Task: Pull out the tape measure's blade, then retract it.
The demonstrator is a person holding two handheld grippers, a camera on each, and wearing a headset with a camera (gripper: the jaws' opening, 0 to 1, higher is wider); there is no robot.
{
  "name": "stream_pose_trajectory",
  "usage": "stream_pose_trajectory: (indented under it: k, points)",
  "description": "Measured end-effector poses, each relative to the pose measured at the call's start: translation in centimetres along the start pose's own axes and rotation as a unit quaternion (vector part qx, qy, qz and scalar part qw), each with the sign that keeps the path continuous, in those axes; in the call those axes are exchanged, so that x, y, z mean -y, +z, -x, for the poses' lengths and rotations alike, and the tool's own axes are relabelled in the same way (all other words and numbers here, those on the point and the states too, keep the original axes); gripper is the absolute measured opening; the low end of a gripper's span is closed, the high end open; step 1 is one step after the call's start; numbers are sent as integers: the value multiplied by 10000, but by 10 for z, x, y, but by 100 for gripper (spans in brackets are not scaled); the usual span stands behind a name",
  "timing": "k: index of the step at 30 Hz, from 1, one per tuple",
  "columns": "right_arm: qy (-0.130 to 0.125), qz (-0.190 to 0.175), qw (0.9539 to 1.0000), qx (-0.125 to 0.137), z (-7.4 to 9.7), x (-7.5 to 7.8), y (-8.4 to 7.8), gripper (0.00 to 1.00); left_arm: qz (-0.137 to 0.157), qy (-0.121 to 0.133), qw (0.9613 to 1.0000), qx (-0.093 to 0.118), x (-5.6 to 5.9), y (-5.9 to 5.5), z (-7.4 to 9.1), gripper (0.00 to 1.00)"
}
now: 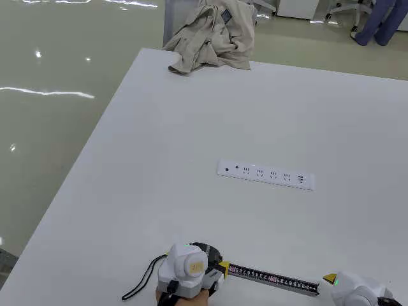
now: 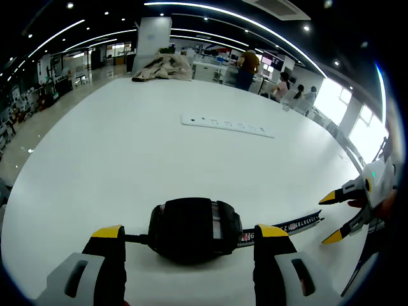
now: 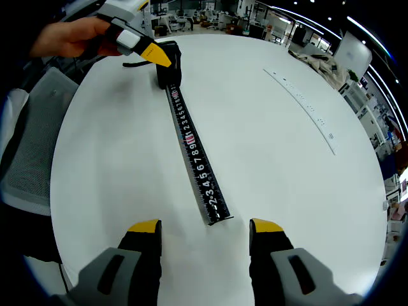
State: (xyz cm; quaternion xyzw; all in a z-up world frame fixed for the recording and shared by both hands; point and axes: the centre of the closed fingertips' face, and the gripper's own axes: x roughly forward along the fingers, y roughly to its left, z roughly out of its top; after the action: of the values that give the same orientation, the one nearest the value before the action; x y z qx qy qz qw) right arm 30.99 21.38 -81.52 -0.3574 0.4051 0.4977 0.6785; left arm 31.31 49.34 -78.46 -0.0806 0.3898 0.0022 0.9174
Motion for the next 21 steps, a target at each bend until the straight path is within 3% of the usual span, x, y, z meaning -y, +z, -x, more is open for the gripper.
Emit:
stream_pose_trajectory:
  k: [10, 21]
  points:
    - [308, 466, 9983, -163, -5, 8, 1, 49, -19, 5, 10000, -38, -1, -2, -5, 76]
    - [576, 732, 9952, -293, -11, 9, -3, 38, -64, -15, 10000, -65, -2, -1, -8, 72]
